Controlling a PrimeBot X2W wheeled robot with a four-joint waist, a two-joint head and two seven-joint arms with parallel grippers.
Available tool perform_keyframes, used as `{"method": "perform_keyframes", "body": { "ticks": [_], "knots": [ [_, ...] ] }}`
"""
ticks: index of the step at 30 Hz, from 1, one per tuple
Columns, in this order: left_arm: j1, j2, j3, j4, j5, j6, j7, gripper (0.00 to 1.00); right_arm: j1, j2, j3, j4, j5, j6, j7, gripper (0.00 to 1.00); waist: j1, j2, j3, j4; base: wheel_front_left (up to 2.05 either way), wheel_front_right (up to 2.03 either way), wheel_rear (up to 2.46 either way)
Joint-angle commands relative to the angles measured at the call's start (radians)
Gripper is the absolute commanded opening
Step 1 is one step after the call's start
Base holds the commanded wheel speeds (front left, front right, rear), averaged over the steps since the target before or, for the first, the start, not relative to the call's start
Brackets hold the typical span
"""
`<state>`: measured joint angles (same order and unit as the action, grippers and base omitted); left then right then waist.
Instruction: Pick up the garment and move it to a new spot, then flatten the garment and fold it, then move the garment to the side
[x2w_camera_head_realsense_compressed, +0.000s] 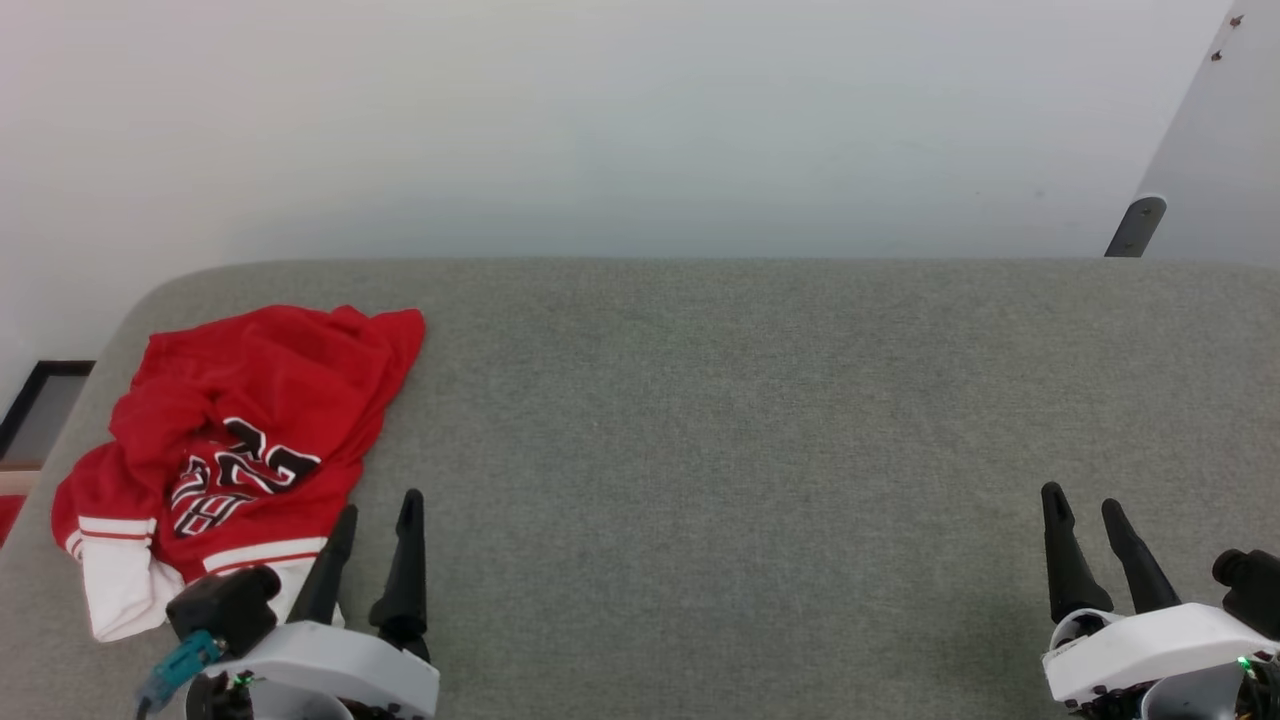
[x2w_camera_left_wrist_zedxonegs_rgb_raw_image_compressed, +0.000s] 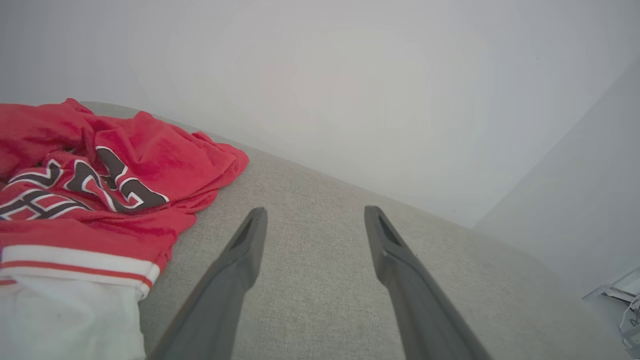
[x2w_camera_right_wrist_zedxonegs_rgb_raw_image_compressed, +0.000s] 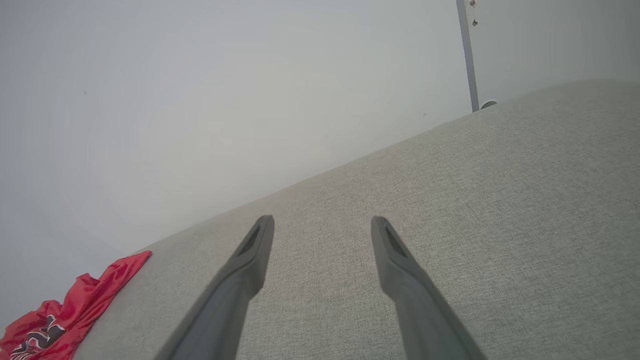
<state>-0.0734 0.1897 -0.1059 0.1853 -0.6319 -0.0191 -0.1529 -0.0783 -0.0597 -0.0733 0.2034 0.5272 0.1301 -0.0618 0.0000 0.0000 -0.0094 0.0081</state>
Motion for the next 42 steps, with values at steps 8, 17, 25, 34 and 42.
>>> {"method": "perform_keyframes", "body": {
  "ticks": [8, 17, 25, 34, 42],
  "knots": [
    [0.005, -0.003, 0.017, -0.023, 0.111, -0.019, -0.028, 1.0, -0.016, -0.001, -0.008, -0.027, -0.098, 0.001, -0.012, 1.0, 0.0, 0.0, -0.003, 0.0, 0.0, 0.0, 0.0],
    [0.015, -0.007, 0.03, -0.023, 0.204, -0.038, -0.048, 1.0, -0.014, -0.002, -0.008, -0.036, -0.176, 0.001, -0.02, 1.0, 0.0, 0.0, -0.01, -0.002, 0.0, 0.0, 0.0],
    [0.025, -0.014, 0.042, -0.024, 0.279, -0.052, -0.064, 1.0, -0.002, -0.002, -0.009, -0.049, -0.24, 0.001, -0.026, 1.0, 0.0, 0.0, -0.015, 0.0, 0.0, 0.0, 0.0],
    [0.035, -0.017, 0.056, -0.028, 0.357, -0.061, -0.083, 1.0, 0.008, -0.003, -0.008, -0.06, -0.307, 0.001, -0.031, 1.0, 0.0, 0.0, -0.024, 0.001, 0.0, 0.0, 0.0],
    [0.043, -0.021, 0.062, -0.028, 0.412, -0.076, -0.098, 1.0, 0.02, -0.005, -0.009, -0.072, -0.363, 0.001, -0.035, 1.0, 0.0, 0.0, -0.031, 0.005, 0.0, 0.0, 0.0]
  ]
}}
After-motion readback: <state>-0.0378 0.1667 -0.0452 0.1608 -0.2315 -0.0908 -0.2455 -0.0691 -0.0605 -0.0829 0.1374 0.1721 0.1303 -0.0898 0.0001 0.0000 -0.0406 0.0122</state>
